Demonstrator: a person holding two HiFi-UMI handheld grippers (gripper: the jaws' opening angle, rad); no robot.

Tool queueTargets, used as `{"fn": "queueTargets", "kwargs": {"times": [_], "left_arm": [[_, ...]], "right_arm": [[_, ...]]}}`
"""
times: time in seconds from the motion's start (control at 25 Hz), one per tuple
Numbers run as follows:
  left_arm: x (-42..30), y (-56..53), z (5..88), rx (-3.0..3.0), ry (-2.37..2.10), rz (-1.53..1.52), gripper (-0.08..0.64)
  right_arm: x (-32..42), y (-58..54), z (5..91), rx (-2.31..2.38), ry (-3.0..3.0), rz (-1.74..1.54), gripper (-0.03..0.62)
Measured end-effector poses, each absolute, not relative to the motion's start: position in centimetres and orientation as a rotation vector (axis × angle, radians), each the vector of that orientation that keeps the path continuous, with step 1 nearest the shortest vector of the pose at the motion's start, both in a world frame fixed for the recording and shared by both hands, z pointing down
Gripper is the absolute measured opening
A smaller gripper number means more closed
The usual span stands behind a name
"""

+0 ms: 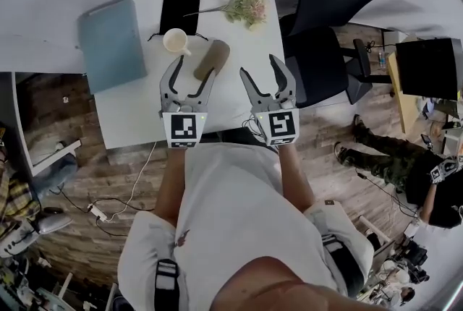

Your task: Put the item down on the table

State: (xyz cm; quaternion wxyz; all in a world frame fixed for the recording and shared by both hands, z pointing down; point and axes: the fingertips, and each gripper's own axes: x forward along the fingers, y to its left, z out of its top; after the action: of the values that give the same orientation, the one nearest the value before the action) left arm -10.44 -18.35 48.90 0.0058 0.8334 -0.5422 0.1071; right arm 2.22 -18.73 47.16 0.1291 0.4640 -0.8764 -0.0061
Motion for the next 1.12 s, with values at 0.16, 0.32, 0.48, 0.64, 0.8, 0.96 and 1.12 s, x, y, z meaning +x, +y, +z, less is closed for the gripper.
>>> {"fn": "queueTargets", "kwargs": {"times": [0.16,0.32,0.48,0.64,0.8,0.96,1.12], "left_arm": [[-9.0,-16.5,45.0,2.626,-1.817,0.281,0.31],[-7.2,-13.9,43.4,2.591,-1.925,0.266,0.311],[-5.8,-11.9,42.6,2.545,-1.988,0.3,0.314],[-5.3,-10.4,42.1,2.48,-2.042,0.33,0.314],[-5.0,-9.9,42.3,2.487,-2.064,0.368,0.318],[-5.1,-10.4,42.5,2.508,-2.072,0.381,0.318],[-6.5,-11.4,42.6,2.515,-2.07,0.386,0.318]], "right_arm": [[4.3,-17.1,44.3,1.368,-2.653,-0.035,0.336],[6.7,-15.4,43.9,1.328,-2.683,-0.058,0.342],[8.3,-14.2,43.0,1.29,-2.734,-0.058,0.344],[8.6,-13.3,42.3,1.225,-2.767,-0.059,0.344],[8.4,-13.1,42.1,1.189,-2.793,-0.064,0.344],[7.8,-13.5,42.1,1.18,-2.815,-0.08,0.344],[6.1,-14.4,42.1,1.173,-2.815,-0.093,0.343]]}}
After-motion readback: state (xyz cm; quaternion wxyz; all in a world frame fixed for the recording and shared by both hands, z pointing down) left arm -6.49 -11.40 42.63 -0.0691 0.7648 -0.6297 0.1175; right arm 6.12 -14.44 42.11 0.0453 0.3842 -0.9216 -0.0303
